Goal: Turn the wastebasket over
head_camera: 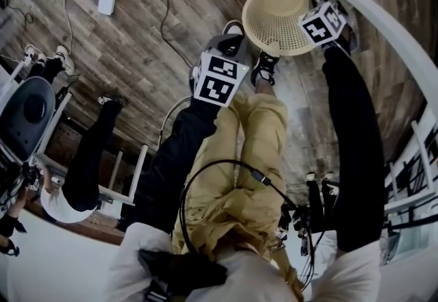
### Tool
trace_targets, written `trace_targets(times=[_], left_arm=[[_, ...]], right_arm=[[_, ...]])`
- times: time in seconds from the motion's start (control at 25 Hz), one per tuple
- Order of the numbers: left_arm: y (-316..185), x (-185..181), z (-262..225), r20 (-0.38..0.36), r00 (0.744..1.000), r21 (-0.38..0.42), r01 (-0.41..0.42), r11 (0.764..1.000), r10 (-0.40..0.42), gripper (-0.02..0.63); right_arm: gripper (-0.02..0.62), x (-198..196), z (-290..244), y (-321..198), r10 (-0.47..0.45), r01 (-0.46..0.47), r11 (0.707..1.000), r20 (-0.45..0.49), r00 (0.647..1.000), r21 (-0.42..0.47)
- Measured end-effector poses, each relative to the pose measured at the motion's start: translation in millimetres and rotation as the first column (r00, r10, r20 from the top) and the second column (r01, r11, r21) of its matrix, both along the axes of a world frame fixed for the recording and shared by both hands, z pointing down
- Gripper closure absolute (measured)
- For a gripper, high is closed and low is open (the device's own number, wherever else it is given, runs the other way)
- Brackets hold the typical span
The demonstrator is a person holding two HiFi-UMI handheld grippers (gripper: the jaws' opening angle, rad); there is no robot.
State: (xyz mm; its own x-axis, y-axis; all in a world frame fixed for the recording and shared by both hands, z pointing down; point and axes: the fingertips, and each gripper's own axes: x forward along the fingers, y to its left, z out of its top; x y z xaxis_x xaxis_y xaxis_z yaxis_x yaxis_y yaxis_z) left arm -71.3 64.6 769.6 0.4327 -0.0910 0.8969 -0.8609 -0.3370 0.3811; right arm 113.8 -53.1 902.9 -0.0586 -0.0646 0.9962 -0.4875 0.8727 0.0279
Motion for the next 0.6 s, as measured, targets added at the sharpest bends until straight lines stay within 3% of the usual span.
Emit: trace_targets(times=[0.36,0.6], left_arm=[[-3,-3,2,0.004,1.0,0.005,0.016,1.0,-0.016,0.603],[-1,4,-1,-0.004,1.0,0.014,0.002,1.0,-0.002,0.603]], right_arm=[[0.538,-13,-1,4,-0.031,0.031,0.999,0.03,0.999,0.008],[0.451,-5,5,20,0.005,-0.004,1.0,0.049,0.999,-0.023]])
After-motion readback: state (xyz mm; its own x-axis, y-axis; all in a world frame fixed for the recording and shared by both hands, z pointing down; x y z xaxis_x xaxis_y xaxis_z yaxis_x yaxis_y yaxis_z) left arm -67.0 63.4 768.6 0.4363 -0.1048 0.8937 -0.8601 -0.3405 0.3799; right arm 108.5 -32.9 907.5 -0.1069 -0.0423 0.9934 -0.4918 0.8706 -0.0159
